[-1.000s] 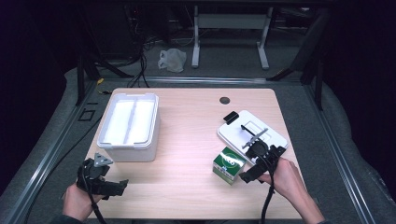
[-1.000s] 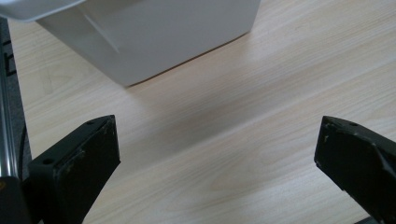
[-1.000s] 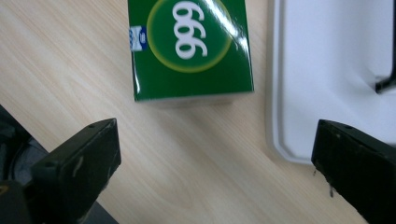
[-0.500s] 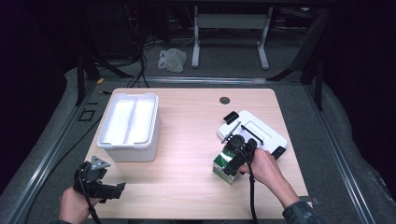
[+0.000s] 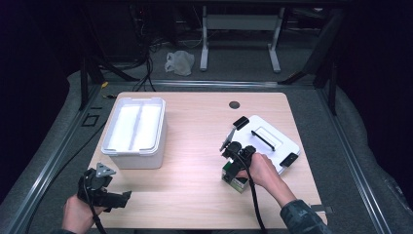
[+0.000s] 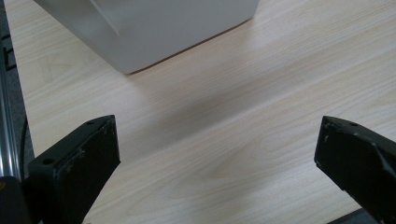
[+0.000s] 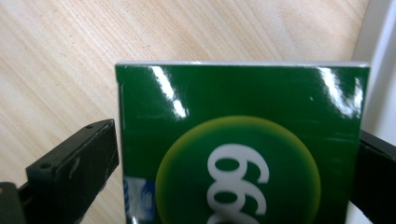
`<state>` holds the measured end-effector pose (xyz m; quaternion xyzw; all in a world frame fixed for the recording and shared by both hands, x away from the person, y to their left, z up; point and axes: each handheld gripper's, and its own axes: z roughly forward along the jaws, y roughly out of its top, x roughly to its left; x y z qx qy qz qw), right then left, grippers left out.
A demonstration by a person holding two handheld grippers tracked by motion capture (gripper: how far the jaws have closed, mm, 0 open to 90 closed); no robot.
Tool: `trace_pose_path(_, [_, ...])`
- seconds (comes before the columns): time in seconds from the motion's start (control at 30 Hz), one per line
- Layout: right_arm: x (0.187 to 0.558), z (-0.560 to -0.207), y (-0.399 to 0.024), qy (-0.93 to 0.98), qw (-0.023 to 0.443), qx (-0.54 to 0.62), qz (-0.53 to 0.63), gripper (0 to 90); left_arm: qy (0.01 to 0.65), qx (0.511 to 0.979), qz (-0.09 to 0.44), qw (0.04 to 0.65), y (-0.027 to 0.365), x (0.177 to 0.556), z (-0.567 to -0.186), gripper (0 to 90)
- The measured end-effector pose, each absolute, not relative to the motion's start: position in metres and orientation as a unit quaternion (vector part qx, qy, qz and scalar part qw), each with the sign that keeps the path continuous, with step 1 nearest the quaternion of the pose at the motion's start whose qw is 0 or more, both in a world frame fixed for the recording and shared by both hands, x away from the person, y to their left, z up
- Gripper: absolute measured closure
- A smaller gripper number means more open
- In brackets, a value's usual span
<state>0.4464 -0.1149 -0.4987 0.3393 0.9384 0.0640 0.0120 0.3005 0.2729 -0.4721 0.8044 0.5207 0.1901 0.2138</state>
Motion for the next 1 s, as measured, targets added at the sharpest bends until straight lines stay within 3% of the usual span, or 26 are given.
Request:
trace_pose_path(0.17, [0.448, -0.506, -0.112, 0.939, 0.016, 0.339, 0.051, 0.4, 0.518, 0.807, 0.188, 0.213, 0.271, 0.302, -0.472, 0.2])
trace_pose_path(0.33, [0.448, -0.51, -0.113, 0.939, 0.026, 0.34, 0.042, 13.6, 0.517, 0.807, 0.188, 0.213, 0.272, 0.301, -0.472, 0.2])
trace_pose_path(0.4, [0.448, -0.509, -0.114, 0.94, 0.023, 0.338, 0.042, 14.9, 0.518, 0.806, 0.188, 0.214, 0.272, 0.301, -0.472, 0.2])
trace_pose_path(1.0, [0.422, -0.474, -0.122, 0.941, 0.037, 0.332, 0.062, 15.8, 0.517, 0.807, 0.191, 0.213, 0.272, 0.301, -0.472, 0.2])
